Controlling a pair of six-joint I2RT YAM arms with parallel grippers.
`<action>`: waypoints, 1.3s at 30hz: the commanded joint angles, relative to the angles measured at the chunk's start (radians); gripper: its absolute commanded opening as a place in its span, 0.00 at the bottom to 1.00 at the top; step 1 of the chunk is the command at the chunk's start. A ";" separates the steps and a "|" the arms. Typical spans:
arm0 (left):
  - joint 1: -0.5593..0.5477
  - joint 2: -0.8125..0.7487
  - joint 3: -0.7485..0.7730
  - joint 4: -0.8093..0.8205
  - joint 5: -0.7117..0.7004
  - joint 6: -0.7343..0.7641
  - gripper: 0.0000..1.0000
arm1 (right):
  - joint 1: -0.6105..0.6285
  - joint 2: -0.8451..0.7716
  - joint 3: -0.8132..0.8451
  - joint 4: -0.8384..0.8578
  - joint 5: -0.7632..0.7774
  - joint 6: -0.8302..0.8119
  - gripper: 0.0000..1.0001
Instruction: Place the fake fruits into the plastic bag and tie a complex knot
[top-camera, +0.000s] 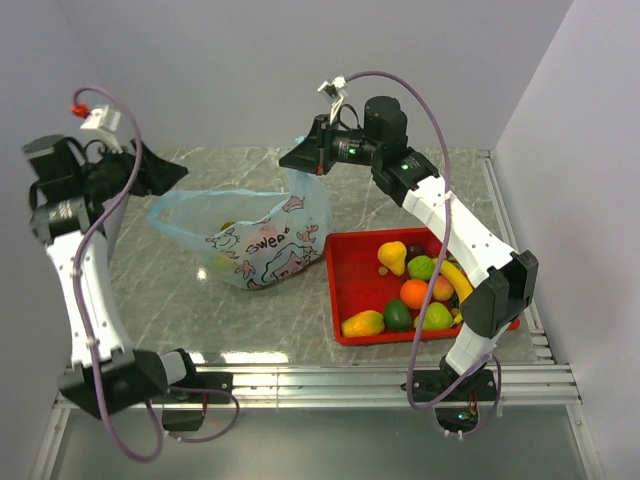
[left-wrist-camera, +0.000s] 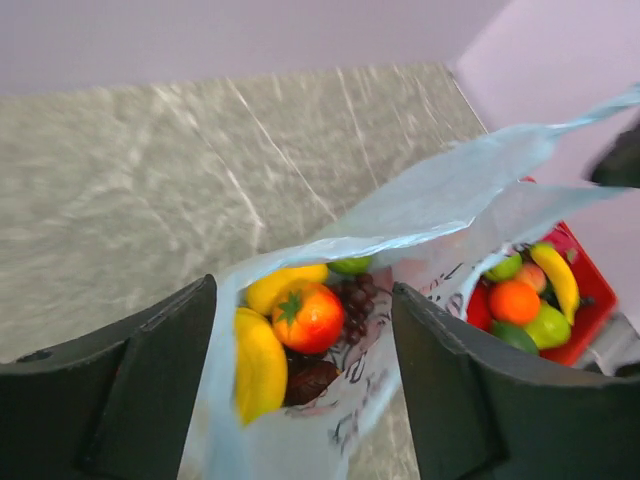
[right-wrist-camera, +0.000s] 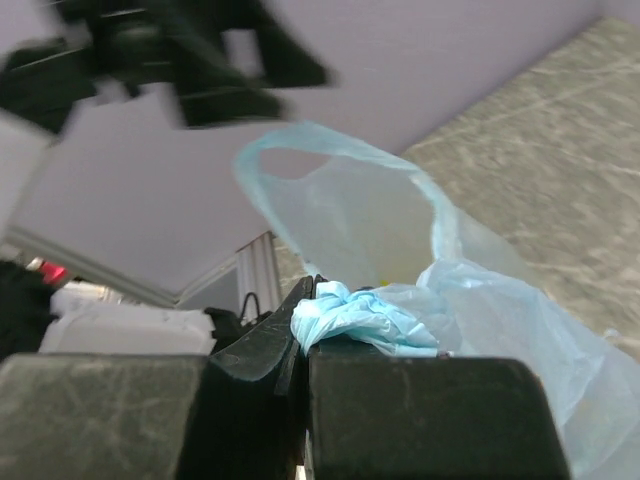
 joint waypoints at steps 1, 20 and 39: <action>0.073 -0.113 0.004 -0.063 0.005 -0.015 0.77 | -0.024 -0.006 -0.007 0.008 0.033 -0.020 0.00; 0.159 -0.225 -0.154 -0.292 -0.184 0.189 0.84 | -0.045 -0.028 0.017 -0.094 -0.013 -0.156 0.00; 0.184 -0.377 -0.025 0.046 -0.038 -0.039 0.00 | -0.044 0.012 0.238 -0.073 -0.066 -0.239 0.00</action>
